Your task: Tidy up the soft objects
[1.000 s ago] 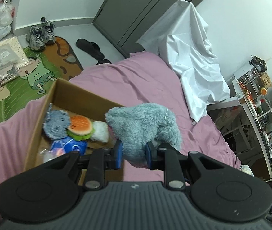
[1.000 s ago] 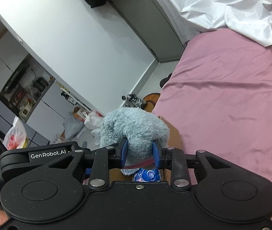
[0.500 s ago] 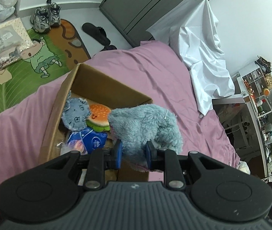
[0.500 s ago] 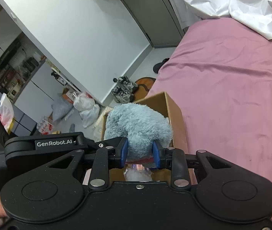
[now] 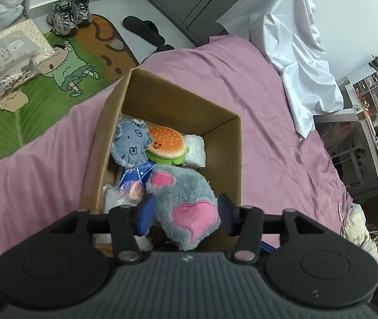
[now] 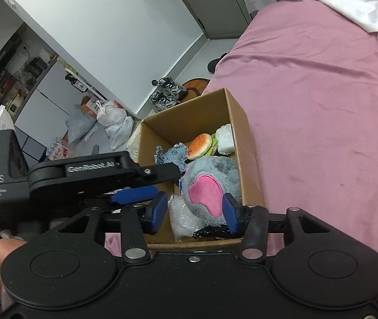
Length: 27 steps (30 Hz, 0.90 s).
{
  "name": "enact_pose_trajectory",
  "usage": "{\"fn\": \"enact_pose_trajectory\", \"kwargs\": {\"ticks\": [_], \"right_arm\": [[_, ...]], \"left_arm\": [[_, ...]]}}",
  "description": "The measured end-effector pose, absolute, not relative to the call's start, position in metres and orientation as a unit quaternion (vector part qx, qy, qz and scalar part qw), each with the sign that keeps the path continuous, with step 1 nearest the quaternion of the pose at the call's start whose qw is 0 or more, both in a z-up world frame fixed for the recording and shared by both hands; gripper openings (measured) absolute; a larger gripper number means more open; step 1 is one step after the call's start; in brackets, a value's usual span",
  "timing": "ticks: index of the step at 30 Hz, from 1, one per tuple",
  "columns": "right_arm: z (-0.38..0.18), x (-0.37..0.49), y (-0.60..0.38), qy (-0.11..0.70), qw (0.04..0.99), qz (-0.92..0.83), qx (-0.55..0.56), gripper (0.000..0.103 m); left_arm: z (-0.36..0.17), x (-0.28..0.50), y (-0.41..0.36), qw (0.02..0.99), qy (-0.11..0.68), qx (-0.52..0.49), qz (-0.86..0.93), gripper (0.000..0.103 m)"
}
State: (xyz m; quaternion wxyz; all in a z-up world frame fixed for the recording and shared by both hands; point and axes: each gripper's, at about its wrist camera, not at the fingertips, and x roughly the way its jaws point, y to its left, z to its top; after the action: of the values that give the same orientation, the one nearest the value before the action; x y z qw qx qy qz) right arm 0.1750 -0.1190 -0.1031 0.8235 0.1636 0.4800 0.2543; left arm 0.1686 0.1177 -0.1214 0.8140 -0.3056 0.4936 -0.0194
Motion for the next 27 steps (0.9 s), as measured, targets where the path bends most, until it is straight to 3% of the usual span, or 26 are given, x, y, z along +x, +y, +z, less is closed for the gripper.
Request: {"fn": "enact_pose_trajectory", "kwargs": {"ticks": [8, 22, 27], "right_arm": [[-0.106, 0.174, -0.127, 0.481, 0.827, 0.239, 0.165, 0.052], [-0.082, 0.156, -0.137, 0.449, 0.852, 0.229, 0.140, 0.088], [-0.078, 0.145, -0.148, 0.443, 0.859, 0.214, 0.140, 0.095]], "left_arm": [[-0.105, 0.155, 0.118, 0.823, 0.494, -0.279, -0.001, 0.072], [-0.073, 0.126, 0.115, 0.848, 0.478, -0.228, 0.026, 0.090], [-0.063, 0.112, 0.112, 0.855, 0.475, -0.205, 0.044, 0.095]]}}
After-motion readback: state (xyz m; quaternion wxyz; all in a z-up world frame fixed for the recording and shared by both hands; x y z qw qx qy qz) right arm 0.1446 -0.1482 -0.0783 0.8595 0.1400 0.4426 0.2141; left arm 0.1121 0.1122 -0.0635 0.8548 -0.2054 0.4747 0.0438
